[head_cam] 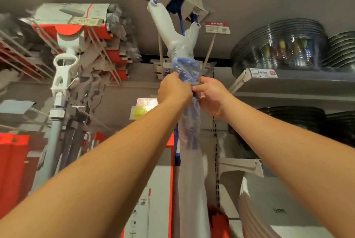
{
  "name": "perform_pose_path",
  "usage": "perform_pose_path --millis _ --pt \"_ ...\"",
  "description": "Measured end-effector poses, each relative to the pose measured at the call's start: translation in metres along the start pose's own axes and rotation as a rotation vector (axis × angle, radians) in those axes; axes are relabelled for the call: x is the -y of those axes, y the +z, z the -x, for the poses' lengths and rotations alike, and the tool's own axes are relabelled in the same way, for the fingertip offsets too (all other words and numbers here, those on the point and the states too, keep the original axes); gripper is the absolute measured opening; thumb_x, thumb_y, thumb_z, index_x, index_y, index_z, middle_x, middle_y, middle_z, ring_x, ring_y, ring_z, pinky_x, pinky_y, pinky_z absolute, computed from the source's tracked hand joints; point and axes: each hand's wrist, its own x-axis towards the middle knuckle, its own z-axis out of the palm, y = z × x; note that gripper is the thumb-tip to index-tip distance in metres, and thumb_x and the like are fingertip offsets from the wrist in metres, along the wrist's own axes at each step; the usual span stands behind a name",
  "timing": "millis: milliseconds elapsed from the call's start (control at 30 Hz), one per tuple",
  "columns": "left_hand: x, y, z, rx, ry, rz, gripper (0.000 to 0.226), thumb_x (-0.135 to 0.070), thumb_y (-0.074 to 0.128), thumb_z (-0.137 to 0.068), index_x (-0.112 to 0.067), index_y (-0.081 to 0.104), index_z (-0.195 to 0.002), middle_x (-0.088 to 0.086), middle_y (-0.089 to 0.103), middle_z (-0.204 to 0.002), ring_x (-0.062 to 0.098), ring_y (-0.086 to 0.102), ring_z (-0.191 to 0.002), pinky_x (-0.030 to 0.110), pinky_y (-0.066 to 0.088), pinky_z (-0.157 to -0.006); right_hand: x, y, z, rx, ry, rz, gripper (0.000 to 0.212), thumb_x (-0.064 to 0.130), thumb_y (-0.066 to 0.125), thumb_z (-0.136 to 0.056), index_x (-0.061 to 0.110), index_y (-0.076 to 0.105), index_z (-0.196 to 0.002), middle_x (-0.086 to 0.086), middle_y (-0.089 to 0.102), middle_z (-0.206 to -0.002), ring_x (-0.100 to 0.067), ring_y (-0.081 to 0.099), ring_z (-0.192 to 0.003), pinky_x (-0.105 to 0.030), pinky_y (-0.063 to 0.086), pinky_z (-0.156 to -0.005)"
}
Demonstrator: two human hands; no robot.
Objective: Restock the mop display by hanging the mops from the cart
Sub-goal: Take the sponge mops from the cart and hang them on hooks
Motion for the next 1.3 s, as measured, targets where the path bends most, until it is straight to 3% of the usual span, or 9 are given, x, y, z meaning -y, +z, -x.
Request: perform_pose_path --millis 67,333,533,767,900,1100,1200,1300 --pt "-0.001 0.01 -0.004 -0.01 -0.011 -0.02 0.024 -0.022 0.056 -0.092 -0.016 0.063 -0.114 0.008 0.065 -0.112 0.029 0.062 -0.099 0.037 0.051 -0.079 -0.004 -0.007 -0.007 0.006 0.002 0.018 0.028 -0.013 0.04 -0.091 0.001 0.061 -0.103 -0.015 0.062 -0.092 -0.02 0.061 -0.078 -0.025 0.056 -0.061" --pt "0.01 0.044 -0.018 0.016 -0.04 -0.053 0.026 -0.021 0.055 -0.095 -0.013 0.06 -0.119 0.01 0.061 -0.116 0.029 0.059 -0.104 0.034 0.042 -0.075 -0.023 -0.029 -0.024 -0.03 0.014 -0.07 0.037 -0.015 0.038 -0.091 -0.005 0.055 -0.121 -0.011 0.063 -0.086 -0.016 0.061 -0.073 -0.022 0.055 -0.057" --pt "0.029 0.065 -0.026 0.003 -0.045 0.042 0.024 -0.018 0.051 -0.093 -0.016 0.062 -0.114 0.008 0.064 -0.112 0.029 0.058 -0.098 0.036 0.046 -0.079 -0.039 -0.029 -0.033 -0.119 -0.001 -0.141 0.039 -0.017 0.035 -0.091 -0.006 0.05 -0.126 -0.01 0.059 -0.081 -0.004 0.059 -0.043 -0.016 0.046 -0.043" --pt "0.053 0.088 -0.041 0.037 -0.083 0.199 0.026 -0.011 0.051 -0.09 -0.014 0.062 -0.113 0.011 0.065 -0.11 0.031 0.061 -0.101 0.044 0.051 -0.09 -0.056 -0.031 -0.051 -0.21 0.013 -0.061 0.047 -0.018 0.037 -0.089 0.001 0.051 -0.13 -0.011 0.063 -0.088 -0.019 0.063 -0.071 -0.02 0.051 -0.044" --pt "0.073 0.108 -0.054 0.078 -0.15 0.305 0.032 -0.007 0.05 -0.087 -0.014 0.063 -0.115 0.014 0.067 -0.11 0.033 0.063 -0.099 0.046 0.052 -0.091 -0.072 -0.037 -0.062 -0.222 0.013 -0.029 0.05 -0.019 0.037 -0.087 0.002 0.05 -0.13 -0.011 0.063 -0.088 -0.02 0.062 -0.071 -0.019 0.049 -0.042" --pt "0.112 0.139 -0.072 0.086 -0.241 0.362 0.03 -0.011 0.052 -0.077 -0.02 0.068 -0.1 0.014 0.069 -0.101 0.036 0.065 -0.093 0.049 0.053 -0.089 -0.103 -0.047 -0.076 -0.236 0.044 0.02 0.045 -0.018 0.04 -0.087 0.003 0.053 -0.124 -0.011 0.064 -0.084 -0.02 0.063 -0.067 -0.025 0.051 -0.047" --pt "0.125 0.145 -0.077 0.077 -0.285 0.387 0.025 -0.005 0.054 -0.084 -0.017 0.067 -0.103 0.015 0.068 -0.105 0.034 0.064 -0.095 0.046 0.052 -0.092 -0.122 -0.049 -0.086 -0.252 0.059 0.03 0.042 -0.018 0.041 -0.087 0.001 0.053 -0.122 -0.012 0.064 -0.084 -0.021 0.063 -0.068 -0.028 0.053 -0.053" --pt "0.137 0.147 -0.082 0.046 -0.374 0.447 0.018 -0.003 0.051 -0.091 -0.014 0.063 -0.098 0.01 0.066 -0.108 0.028 0.06 -0.091 0.034 0.05 -0.088 -0.144 -0.049 -0.097 -0.265 0.08 0.025 0.043 -0.02 0.044 -0.084 0.0 0.052 -0.122 -0.016 0.064 -0.088 -0.026 0.064 -0.073 -0.034 0.056 -0.061"
